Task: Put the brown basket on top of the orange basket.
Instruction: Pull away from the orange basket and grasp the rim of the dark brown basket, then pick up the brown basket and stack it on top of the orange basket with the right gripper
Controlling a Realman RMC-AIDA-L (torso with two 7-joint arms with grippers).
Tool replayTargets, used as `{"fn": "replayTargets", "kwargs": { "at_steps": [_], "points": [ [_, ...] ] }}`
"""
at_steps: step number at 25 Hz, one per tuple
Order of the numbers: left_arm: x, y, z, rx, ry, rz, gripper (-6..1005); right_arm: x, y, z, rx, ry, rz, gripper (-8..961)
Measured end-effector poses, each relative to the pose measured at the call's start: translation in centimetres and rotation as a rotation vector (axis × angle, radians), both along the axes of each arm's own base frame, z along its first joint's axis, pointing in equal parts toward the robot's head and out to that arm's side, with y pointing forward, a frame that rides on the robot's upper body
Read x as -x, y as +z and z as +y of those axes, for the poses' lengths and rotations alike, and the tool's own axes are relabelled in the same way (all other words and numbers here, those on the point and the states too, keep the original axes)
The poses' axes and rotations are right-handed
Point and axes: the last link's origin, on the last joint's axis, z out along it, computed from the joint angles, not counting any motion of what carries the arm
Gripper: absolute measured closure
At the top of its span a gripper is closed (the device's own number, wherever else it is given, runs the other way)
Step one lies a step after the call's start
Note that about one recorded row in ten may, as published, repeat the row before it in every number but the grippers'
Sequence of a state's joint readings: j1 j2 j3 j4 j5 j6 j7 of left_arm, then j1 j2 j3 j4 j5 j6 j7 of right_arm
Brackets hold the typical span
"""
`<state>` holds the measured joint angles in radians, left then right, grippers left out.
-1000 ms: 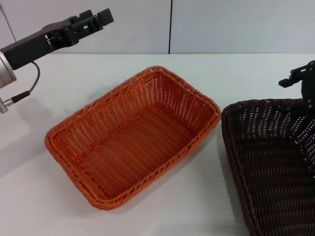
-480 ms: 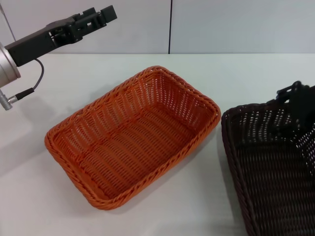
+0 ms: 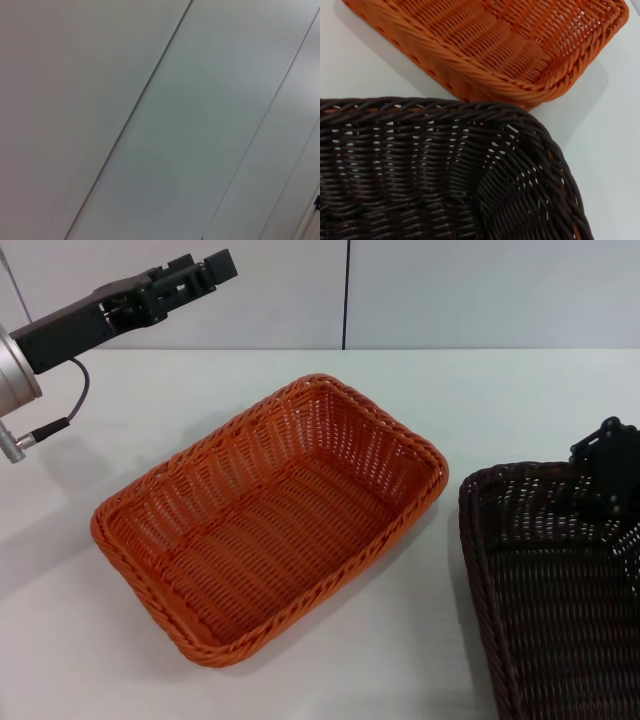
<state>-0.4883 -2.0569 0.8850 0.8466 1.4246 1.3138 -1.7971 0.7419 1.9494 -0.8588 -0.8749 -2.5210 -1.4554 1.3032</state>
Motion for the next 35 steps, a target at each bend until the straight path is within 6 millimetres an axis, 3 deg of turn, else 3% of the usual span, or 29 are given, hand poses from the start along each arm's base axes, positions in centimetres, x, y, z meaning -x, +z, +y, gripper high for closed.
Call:
{"fn": "replayTargets", "kwargs": {
  "at_steps": [11,22,35],
  "points": [
    [0.4,0.7,0.0,-0.023,0.007,-0.003,170,0.7,3.8,-1.8,0.039,-0.051,0.130,597],
    [0.8,0.9,-0.3,-0.030,0.016,-0.009,170,0.6,9.3,-4.9,0.099,-0.107,0.297,764],
    [0.9,0.9,-0.3,-0.041,0.015,-0.001,170,1.4,10.2,-5.6,0.059,-0.080,0.479,769]
  ]
}}
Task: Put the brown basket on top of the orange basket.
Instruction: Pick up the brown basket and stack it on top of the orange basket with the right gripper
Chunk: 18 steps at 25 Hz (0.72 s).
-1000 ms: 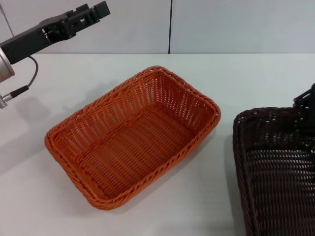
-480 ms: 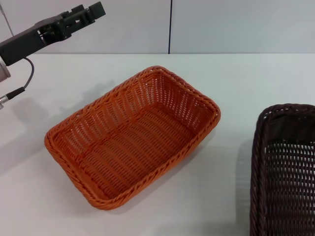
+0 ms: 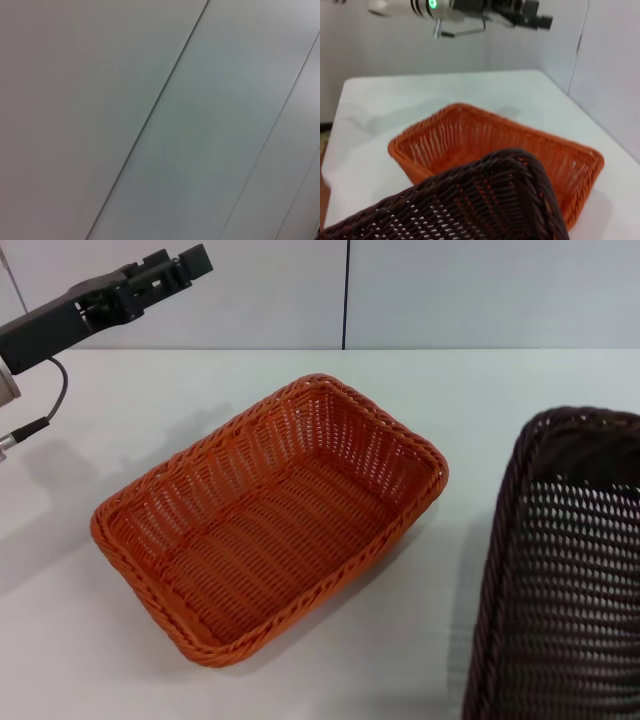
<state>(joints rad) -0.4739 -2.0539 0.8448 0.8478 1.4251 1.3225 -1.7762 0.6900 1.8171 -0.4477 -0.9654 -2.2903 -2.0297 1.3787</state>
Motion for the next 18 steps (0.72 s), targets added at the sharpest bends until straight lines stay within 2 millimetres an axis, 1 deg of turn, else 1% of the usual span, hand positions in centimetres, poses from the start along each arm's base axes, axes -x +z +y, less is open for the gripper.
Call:
{"fn": "replayTargets", "kwargs": {
  "at_steps": [8,9,11,12,13,14,18],
  "points": [
    [0.2,0.1,-0.1,-0.008,0.001,0.002,170,2.0,-0.4,0.1,0.015,0.053,0.109,771],
    [0.3,0.0,-0.1,-0.008,0.002,0.002,170,2.0,-0.4,0.1,0.015,0.053,0.109,771],
    [0.4,0.0,-0.2,-0.008,0.004,0.002,170,2.8,-0.7,0.3,0.020,0.072,0.143,771],
    [0.4,0.0,-0.2,-0.008,0.004,0.002,170,2.8,-0.7,0.3,0.020,0.072,0.143,771],
    [0.4,0.0,-0.2,-0.008,0.005,0.002,170,3.5,-0.9,0.4,0.022,0.092,0.173,771],
    [0.5,-0.1,-0.2,-0.008,0.005,0.003,170,3.5,-0.9,0.4,0.022,0.092,0.173,771],
    [0.7,-0.2,-0.3,-0.007,0.008,0.000,170,4.5,-1.3,0.5,0.020,0.122,0.221,772]
  ]
}}
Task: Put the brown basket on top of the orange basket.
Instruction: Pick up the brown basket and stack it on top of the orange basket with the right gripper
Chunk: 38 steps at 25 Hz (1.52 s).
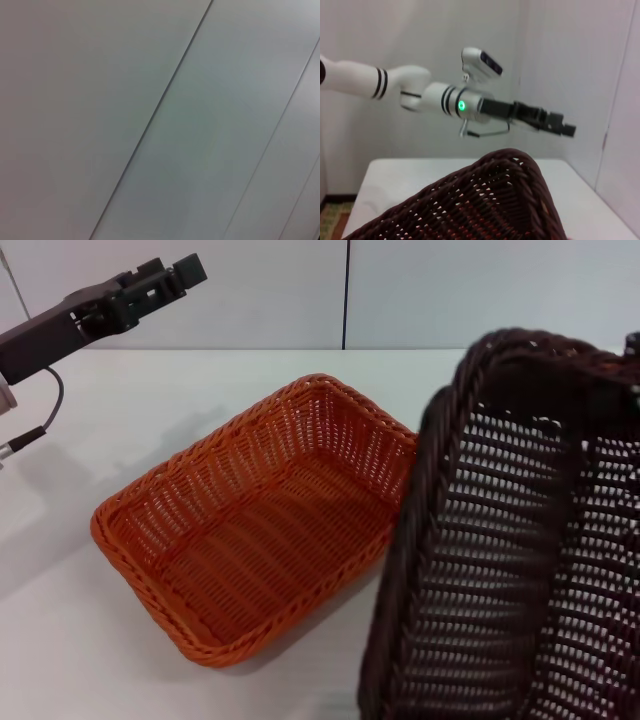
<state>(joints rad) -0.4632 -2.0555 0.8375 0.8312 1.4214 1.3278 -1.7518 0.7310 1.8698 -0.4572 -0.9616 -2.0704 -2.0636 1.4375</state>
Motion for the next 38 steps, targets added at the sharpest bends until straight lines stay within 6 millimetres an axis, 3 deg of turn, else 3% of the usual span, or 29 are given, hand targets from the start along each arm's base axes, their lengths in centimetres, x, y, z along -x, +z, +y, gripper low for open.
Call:
{"fn": "replayTargets", "kwargs": {
  "at_steps": [10,27,38],
  "points": [
    [0.1,-0.3,0.0,0.005,-0.003,-0.001,170,2.2,-2.0,0.6,-0.032,0.049,0.142,772],
    [0.2,-0.8,0.2,0.005,-0.001,0.002,170,4.2,-5.8,2.4,-0.076,0.034,0.384,773],
    [0.3,-1.0,0.2,0.008,0.000,0.004,170,4.6,-10.5,2.7,-0.065,-0.004,0.445,773]
  ]
}}
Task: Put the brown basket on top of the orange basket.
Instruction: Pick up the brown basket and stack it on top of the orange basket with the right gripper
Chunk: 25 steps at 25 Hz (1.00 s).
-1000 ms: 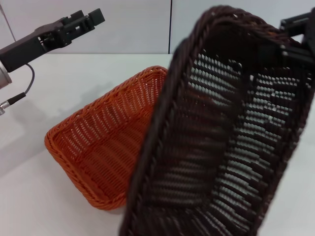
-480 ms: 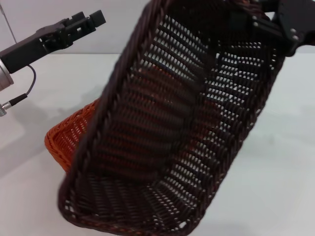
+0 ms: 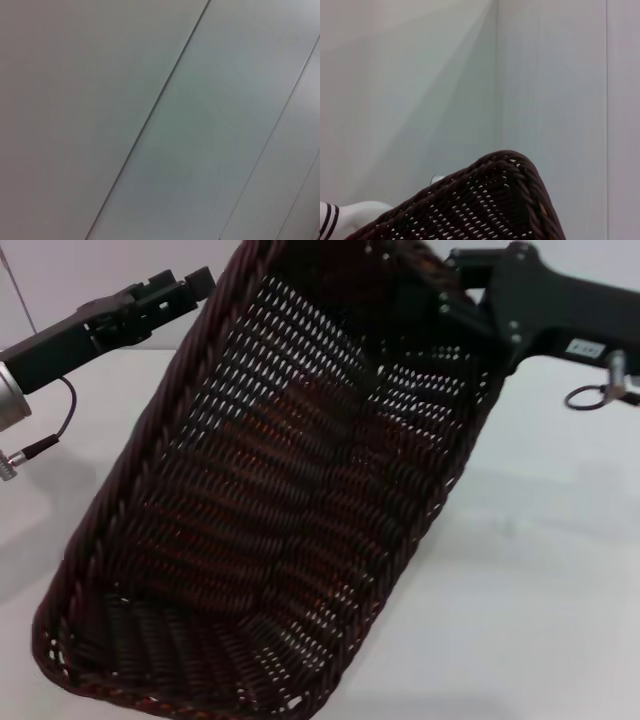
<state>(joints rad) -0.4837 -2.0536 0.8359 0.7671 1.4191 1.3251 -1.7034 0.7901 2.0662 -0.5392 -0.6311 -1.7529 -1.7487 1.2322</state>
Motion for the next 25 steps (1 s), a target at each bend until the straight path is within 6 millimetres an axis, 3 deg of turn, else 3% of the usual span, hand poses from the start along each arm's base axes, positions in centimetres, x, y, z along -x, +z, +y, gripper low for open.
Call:
{"fn": "replayTargets", "kwargs": {
  "at_steps": [14,25],
  "points": [
    [0.0,-0.2,0.0,0.007,0.004,-0.007,170,-1.7,-2.6,-0.3,-0.031,-0.065,0.038,773],
    [-0.7,-0.3,0.5,0.009,-0.014,-0.001,170,-4.9,-3.8,-1.5,-0.017,-0.168,0.000,774]
  ]
}}
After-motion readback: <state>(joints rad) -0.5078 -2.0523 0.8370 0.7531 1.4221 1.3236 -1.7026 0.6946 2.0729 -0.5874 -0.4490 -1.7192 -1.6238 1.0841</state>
